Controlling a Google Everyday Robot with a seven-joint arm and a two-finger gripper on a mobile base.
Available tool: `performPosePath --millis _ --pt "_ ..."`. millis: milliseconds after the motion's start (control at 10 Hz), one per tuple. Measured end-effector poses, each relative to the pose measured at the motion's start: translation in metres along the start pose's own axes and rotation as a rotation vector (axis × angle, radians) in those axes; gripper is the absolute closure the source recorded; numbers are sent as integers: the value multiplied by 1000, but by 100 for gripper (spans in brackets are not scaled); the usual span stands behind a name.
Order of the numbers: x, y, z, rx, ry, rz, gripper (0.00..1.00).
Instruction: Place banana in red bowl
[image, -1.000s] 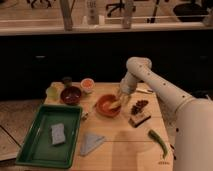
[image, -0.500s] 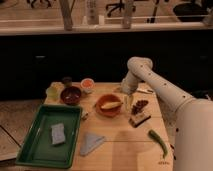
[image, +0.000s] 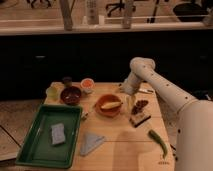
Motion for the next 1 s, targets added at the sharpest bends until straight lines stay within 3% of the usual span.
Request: performPosePath --millis 1000 --pt "-1 -1 2 -2 -1 -2 20"
